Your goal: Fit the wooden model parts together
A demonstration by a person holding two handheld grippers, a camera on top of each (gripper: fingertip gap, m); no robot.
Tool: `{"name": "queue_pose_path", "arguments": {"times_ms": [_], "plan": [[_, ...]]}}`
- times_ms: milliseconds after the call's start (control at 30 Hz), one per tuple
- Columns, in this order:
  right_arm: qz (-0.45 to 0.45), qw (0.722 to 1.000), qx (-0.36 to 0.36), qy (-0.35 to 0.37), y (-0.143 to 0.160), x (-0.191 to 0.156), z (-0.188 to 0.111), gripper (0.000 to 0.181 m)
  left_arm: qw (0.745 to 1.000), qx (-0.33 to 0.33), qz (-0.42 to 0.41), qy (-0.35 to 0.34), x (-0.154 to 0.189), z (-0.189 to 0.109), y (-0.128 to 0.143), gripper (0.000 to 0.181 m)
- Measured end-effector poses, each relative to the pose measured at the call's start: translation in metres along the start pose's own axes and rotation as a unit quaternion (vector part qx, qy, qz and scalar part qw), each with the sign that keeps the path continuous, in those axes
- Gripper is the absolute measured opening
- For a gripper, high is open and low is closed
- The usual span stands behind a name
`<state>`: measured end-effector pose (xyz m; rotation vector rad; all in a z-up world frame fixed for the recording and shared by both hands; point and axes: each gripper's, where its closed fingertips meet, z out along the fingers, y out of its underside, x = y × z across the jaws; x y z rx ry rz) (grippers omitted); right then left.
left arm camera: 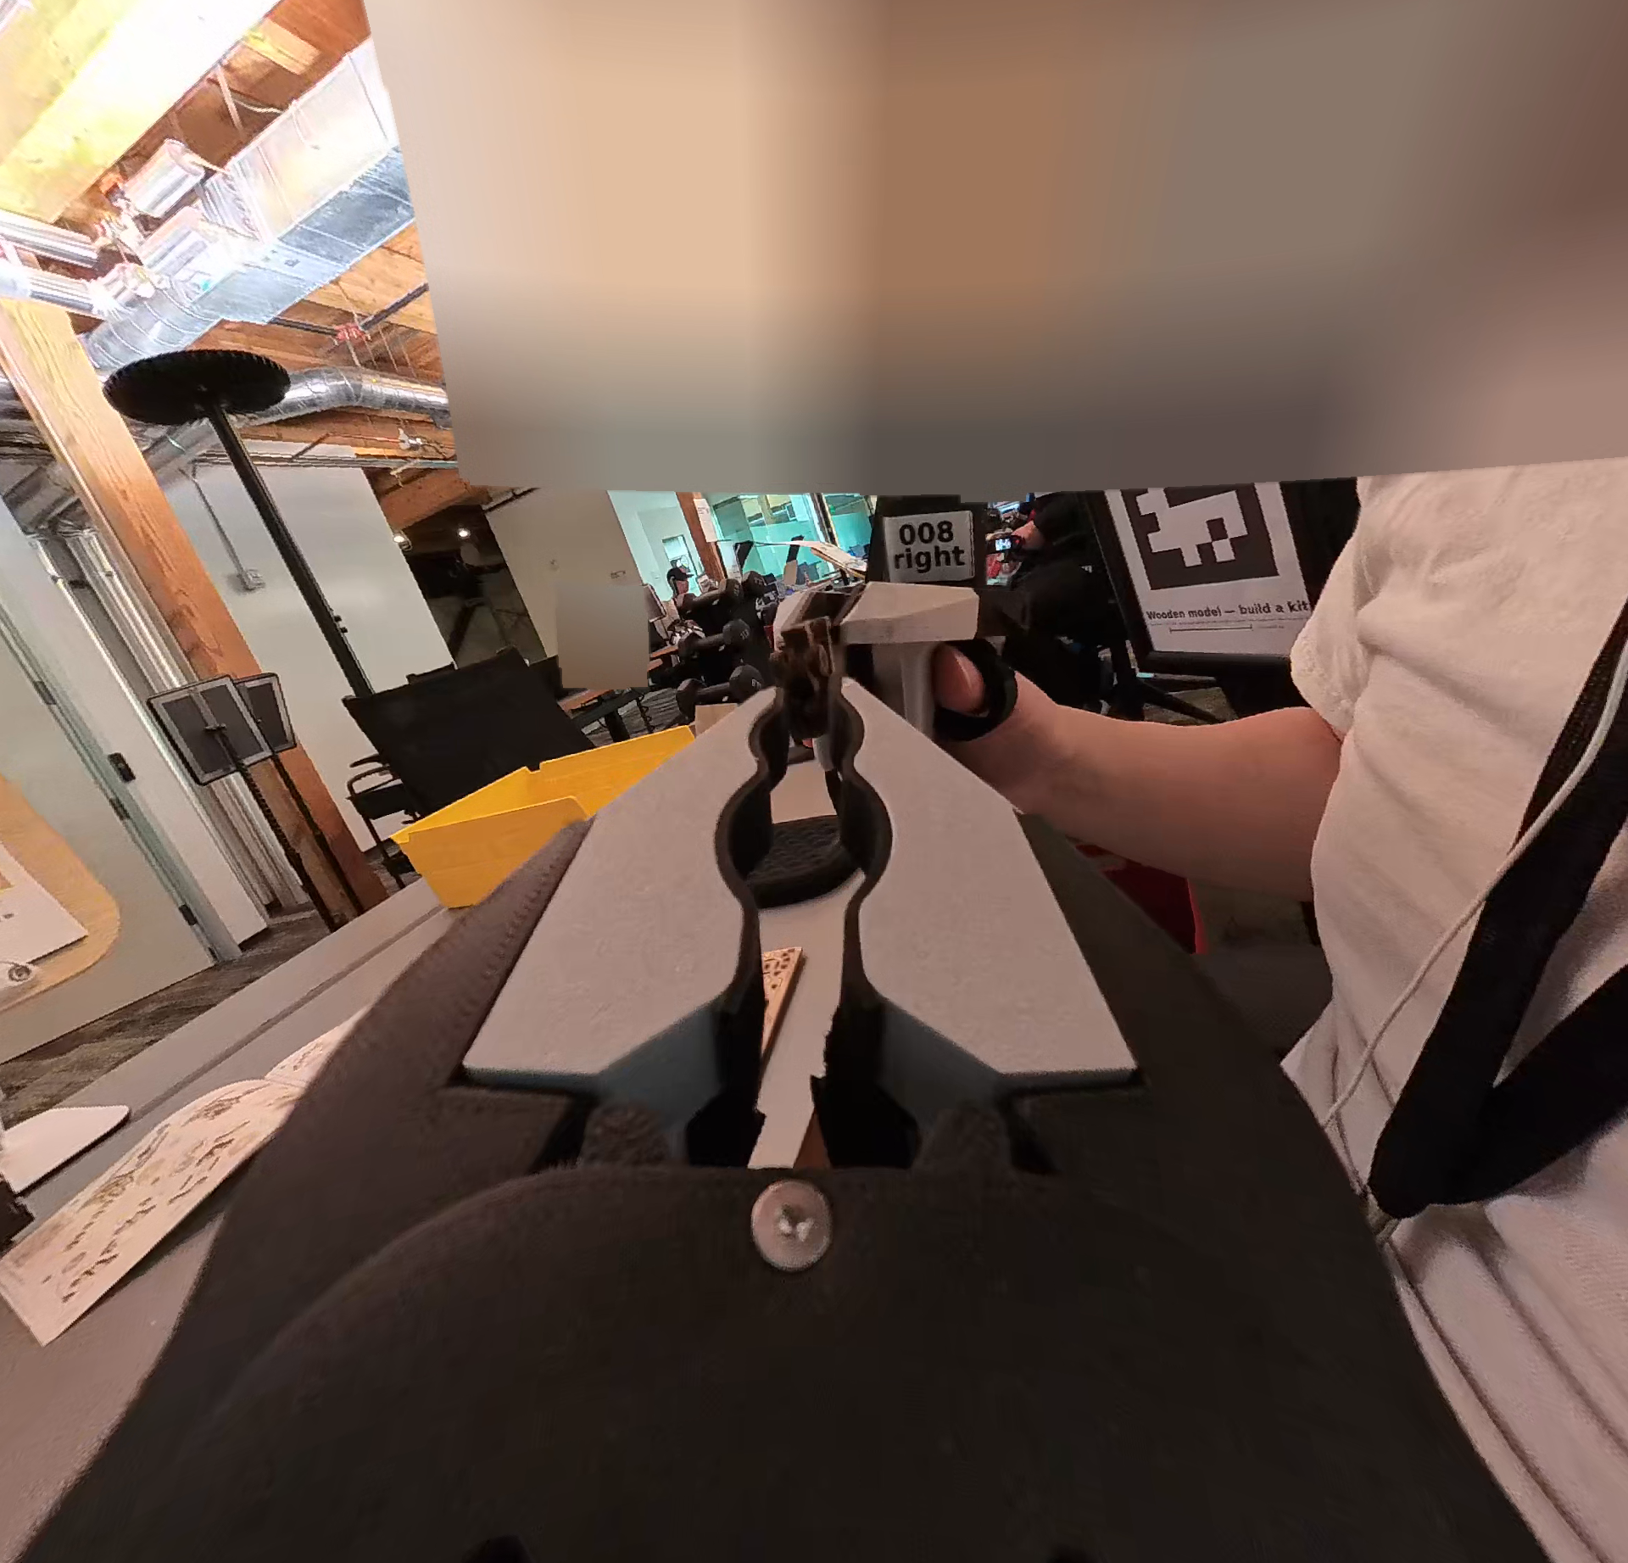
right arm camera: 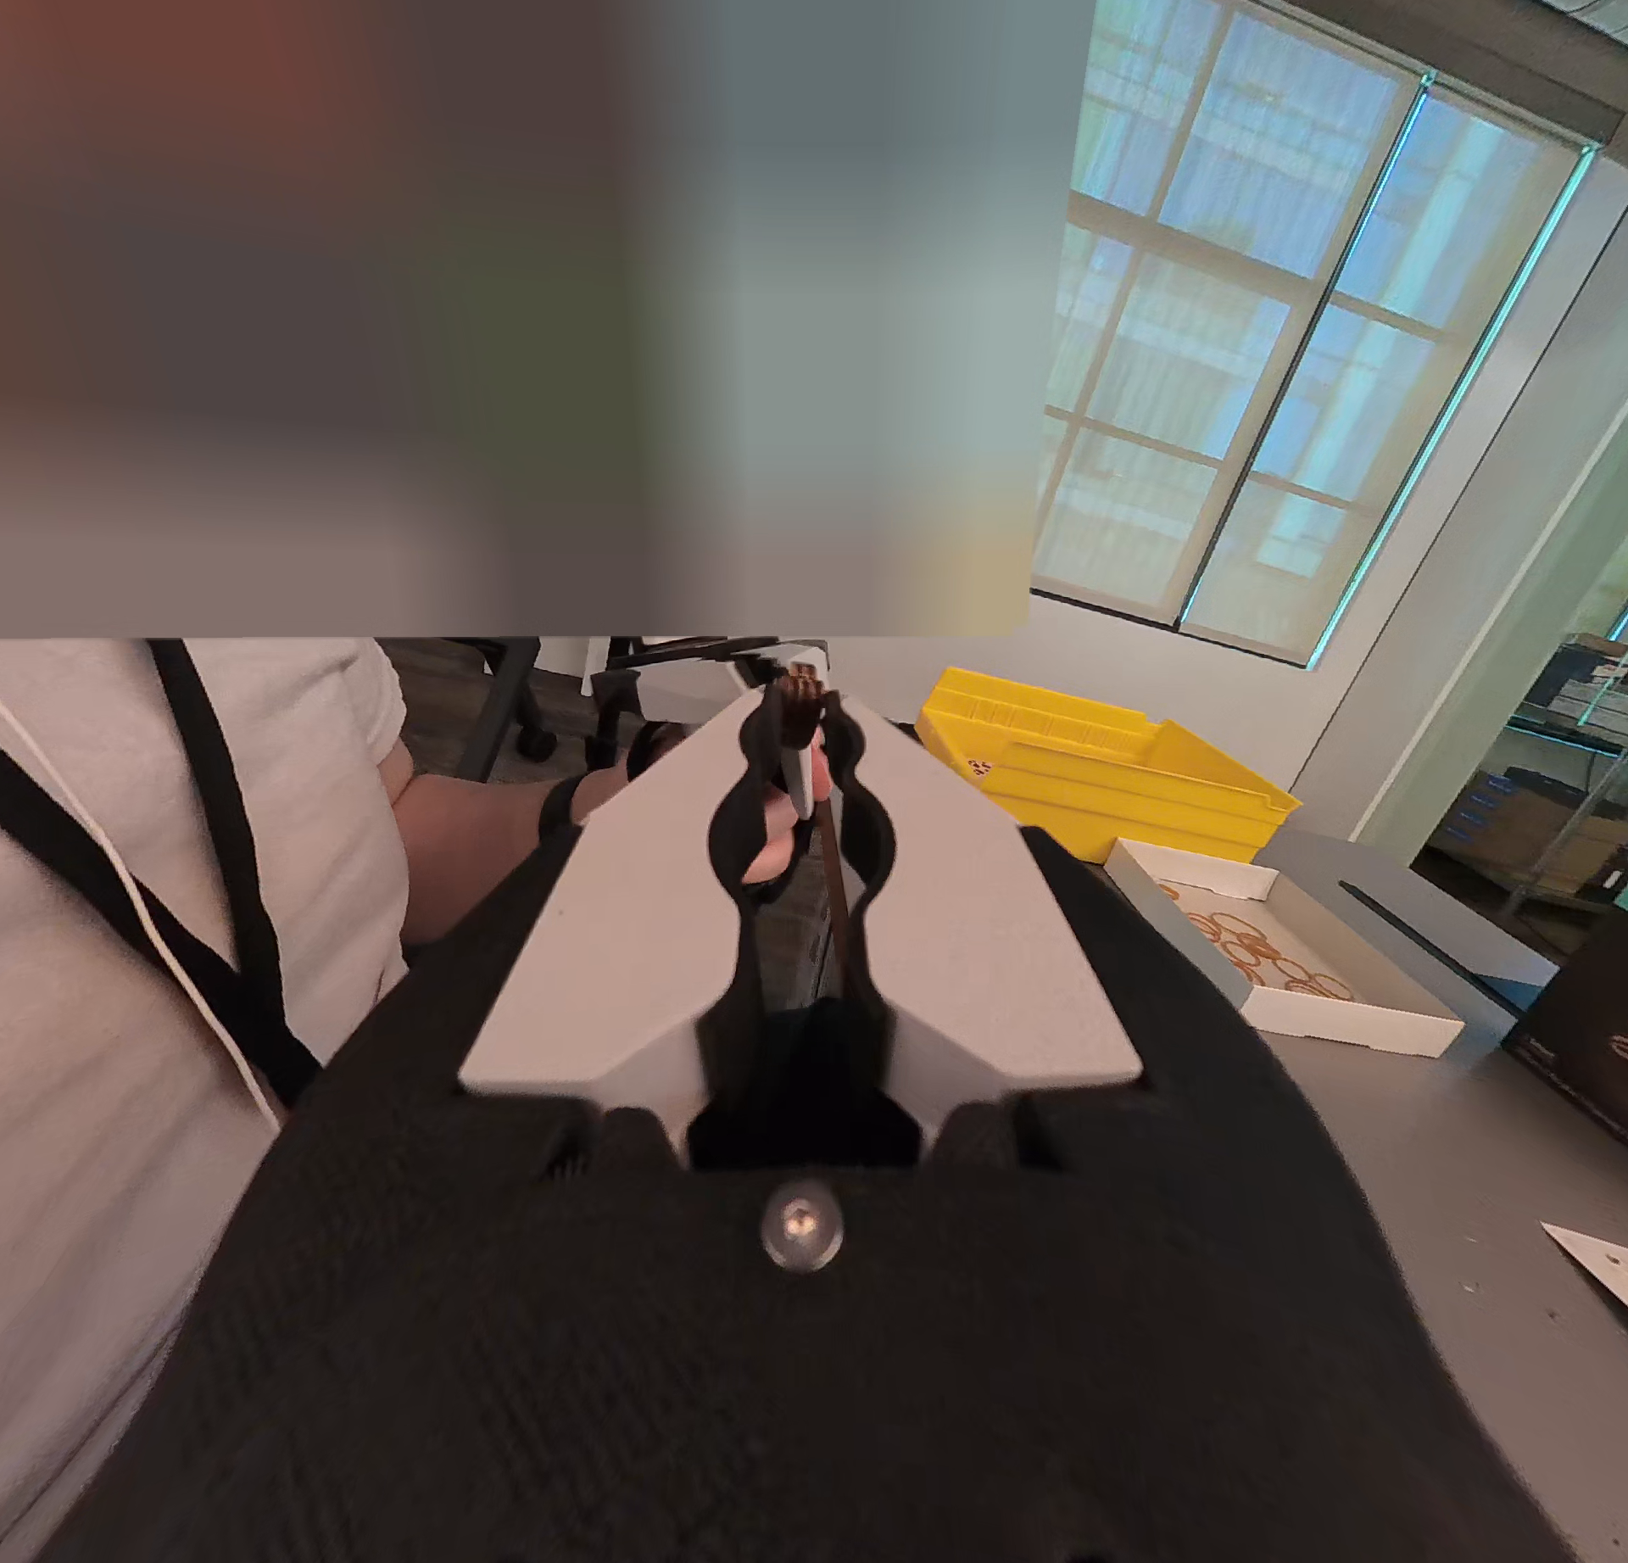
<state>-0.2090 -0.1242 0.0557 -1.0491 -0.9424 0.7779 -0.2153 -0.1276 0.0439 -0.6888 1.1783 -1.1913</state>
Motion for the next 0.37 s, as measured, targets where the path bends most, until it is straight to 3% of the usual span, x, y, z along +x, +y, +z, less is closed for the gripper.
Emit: {"name": "queue_pose_path", "arguments": {"times_ms": [233, 367], "plan": [[0.017, 1.0, -0.004, 0.002, 0.0022, 0.0002, -0.001, 0.006, 1.0, 0.005, -0.018, 0.002, 0.0, 0.0, 0.0028, 0.005], [0.054, 0.998, 0.015, 0.016, -0.0009, 0.0063, -0.0004, 0.006, 0.996, 0.026, -0.085, -0.005, -0.0055, 0.0013, 0.0, 0.005]]}}
